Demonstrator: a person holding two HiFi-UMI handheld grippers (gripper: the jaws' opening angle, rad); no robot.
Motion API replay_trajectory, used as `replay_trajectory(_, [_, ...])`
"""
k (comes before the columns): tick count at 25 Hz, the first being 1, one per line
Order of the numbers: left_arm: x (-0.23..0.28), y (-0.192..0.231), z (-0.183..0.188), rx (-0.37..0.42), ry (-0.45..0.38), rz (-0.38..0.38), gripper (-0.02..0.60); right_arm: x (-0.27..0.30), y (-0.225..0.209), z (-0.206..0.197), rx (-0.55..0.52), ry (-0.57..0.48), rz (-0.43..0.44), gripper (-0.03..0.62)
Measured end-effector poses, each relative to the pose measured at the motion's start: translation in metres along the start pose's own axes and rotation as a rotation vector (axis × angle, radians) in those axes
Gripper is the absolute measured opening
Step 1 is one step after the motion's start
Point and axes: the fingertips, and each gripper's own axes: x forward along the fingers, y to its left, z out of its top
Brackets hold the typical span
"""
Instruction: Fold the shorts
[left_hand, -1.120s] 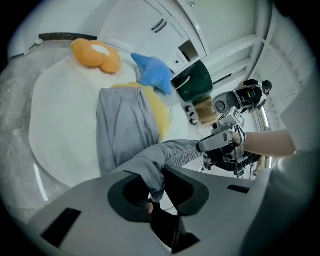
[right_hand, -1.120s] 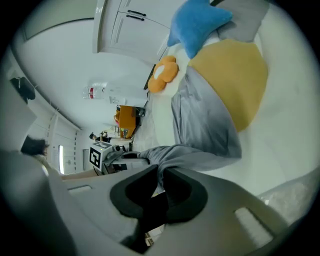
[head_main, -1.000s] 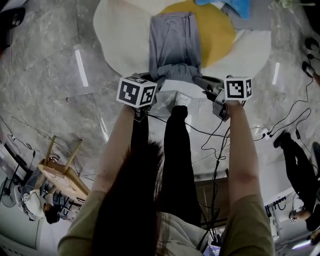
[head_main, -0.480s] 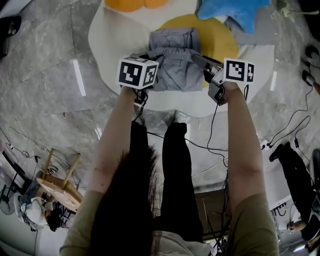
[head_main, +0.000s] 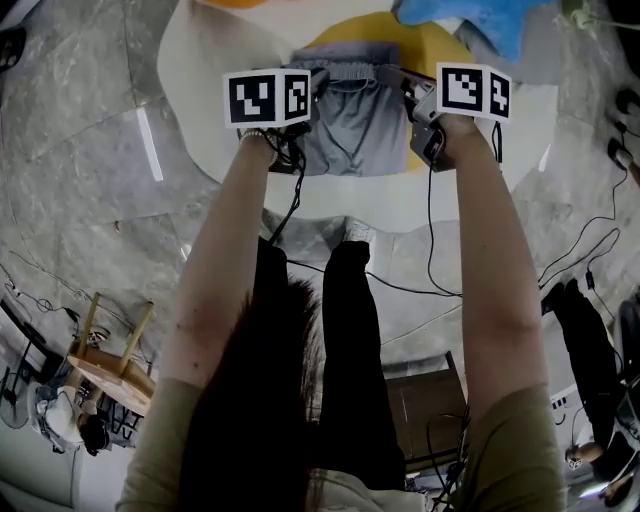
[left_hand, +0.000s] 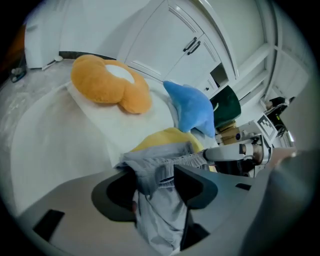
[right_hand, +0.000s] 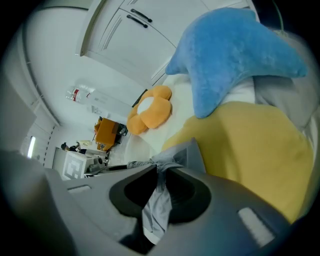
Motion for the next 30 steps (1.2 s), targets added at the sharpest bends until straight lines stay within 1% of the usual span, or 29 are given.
replay_trajectory(2, [0.003, -0.007, 0.001, 0.015, -0.004, -0.057, 0.297, 0.002, 0.003, 0.0, -0.052, 0.017, 0.005, 0.054])
replay_trajectory(4, [0.002, -0.011, 0.001, 0.047, -0.009, -0.092, 0.32, 0.002, 0.003, -0.002, -0.113, 0.047, -0.001, 0.108])
replay_trajectory(6, [-0.001, -0.011, -0.001, 0.112, -0.004, -0.092, 0.329, 0.0, 0.002, -0.004, -0.168, 0.081, -0.004, 0.124])
replay_trajectory(7, [-0.003, -0.011, -0.003, 0.154, 0.002, -0.087, 0.332, -0.001, 0.003, -0.005, -0.195, 0.098, 0.0, 0.229])
replay_trajectory(8, [-0.004, -0.011, -0.006, 0.197, 0.01, -0.081, 0.342, -0.004, 0.003, -0.006, -0.229, 0.113, -0.001, 0.321])
replay_trajectory(10, [-0.008, -0.007, -0.01, 0.287, 0.022, -0.057, 0.353, -0.012, 0.0, -0.004, -0.339, 0.136, -0.035, 0.321])
replay_trajectory(12, [-0.011, 0.001, -0.009, 0.364, 0.029, -0.024, 0.363, -0.02, -0.006, -0.001, -0.483, 0.153, -0.098, 0.322])
replay_trajectory(13, [-0.013, 0.003, -0.008, 0.396, 0.032, -0.017, 0.365, -0.022, -0.006, 0.0, -0.55, 0.163, -0.114, 0.322])
replay_trajectory(14, [-0.015, 0.002, -0.008, 0.43, 0.036, -0.026, 0.365, -0.022, -0.004, -0.003, -0.61, 0.179, -0.111, 0.322])
replay_trajectory(15, [-0.017, -0.003, -0.009, 0.471, 0.045, -0.06, 0.365, -0.021, 0.002, -0.009, -0.661, 0.209, -0.088, 0.321])
replay_trajectory(16, [-0.019, -0.013, -0.012, 0.518, 0.067, -0.118, 0.365, -0.018, 0.009, -0.019, -0.702, 0.258, -0.048, 0.321])
replay_trajectory(18, [-0.02, -0.039, -0.031, 0.609, 0.168, -0.268, 0.364, -0.01, 0.02, -0.046, -0.765, 0.396, 0.039, 0.321])
replay_trajectory(19, [-0.019, -0.049, -0.042, 0.651, 0.225, -0.322, 0.365, -0.006, 0.023, -0.058, -0.798, 0.463, 0.06, 0.321])
replay_trajectory(20, [-0.016, -0.054, -0.05, 0.693, 0.268, -0.342, 0.365, -0.002, 0.021, -0.066, -0.836, 0.516, 0.06, 0.321])
replay_trajectory(21, [-0.011, -0.054, -0.055, 0.733, 0.293, -0.333, 0.365, 0.002, 0.018, -0.071, -0.872, 0.55, 0.044, 0.321])
replay_trajectory(23, [0.001, -0.045, -0.058, 0.783, 0.308, -0.28, 0.379, 0.009, 0.011, -0.069, -0.914, 0.559, 0.001, 0.321])
replay_trajectory(26, [0.015, -0.031, -0.049, 0.798, 0.296, -0.217, 0.394, 0.014, 0.001, -0.056, -0.927, 0.526, -0.059, 0.321])
replay_trajectory(30, [0.022, -0.016, -0.034, 0.828, 0.301, -0.162, 0.4, 0.02, -0.015, -0.047, -0.936, 0.545, -0.122, 0.322])
